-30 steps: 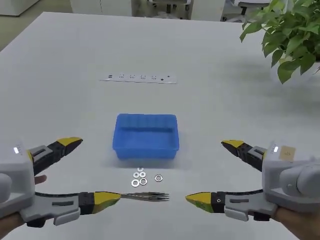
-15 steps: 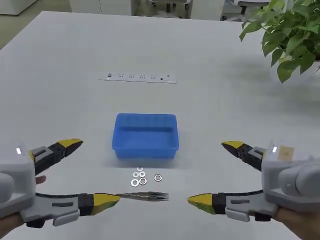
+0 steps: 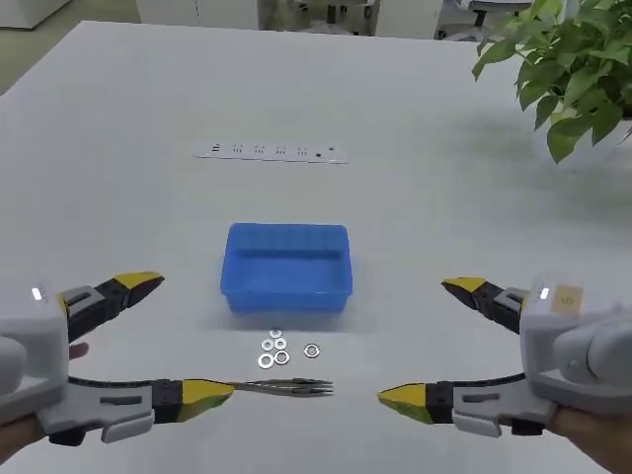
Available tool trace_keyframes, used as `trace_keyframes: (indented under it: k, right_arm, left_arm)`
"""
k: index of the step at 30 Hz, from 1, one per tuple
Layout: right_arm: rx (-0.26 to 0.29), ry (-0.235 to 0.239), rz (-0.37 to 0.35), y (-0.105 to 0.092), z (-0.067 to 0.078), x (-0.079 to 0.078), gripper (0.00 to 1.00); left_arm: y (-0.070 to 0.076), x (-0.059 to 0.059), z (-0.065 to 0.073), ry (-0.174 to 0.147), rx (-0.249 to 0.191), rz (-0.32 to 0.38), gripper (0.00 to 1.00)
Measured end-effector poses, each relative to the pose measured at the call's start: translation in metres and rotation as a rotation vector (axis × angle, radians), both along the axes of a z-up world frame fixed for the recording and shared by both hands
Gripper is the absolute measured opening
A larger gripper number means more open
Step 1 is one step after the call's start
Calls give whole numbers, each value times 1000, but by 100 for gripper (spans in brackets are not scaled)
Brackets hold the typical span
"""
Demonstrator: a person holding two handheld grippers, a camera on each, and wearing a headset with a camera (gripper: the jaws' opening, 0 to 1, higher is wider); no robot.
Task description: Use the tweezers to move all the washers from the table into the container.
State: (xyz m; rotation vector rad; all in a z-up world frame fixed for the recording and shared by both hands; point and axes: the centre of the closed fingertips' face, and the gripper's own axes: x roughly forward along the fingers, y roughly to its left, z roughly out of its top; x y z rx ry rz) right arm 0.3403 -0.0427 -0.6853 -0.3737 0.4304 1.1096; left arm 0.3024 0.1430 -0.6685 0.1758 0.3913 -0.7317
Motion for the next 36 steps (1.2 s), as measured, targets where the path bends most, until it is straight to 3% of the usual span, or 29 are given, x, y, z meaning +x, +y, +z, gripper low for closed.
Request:
trace_keyframes:
  k: [6,14,17,20,27,30,36]
  right_arm:
    - [-23,-11,35,0,1,1,90]
    - [-49,-46,124,5,7,6,79]
    - [-69,-63,172,8,8,7,73]
    - [-77,-63,191,11,7,9,70]
    - [-107,-52,283,23,0,6,60]
    - [-138,-72,351,28,-5,2,56]
    - [-171,-70,419,38,-16,-2,49]
  left_arm:
    - [0,-2,-3,21,23,-40,86]
    - [-2,-4,-5,37,62,-132,69]
    - [-4,-4,-8,56,76,-172,64]
    - [-5,-3,-13,67,100,-195,63]
    - [-5,-1,-24,105,150,-257,59]
    - [-6,-3,-30,121,168,-286,54]
    - [-8,-4,-41,151,200,-327,45]
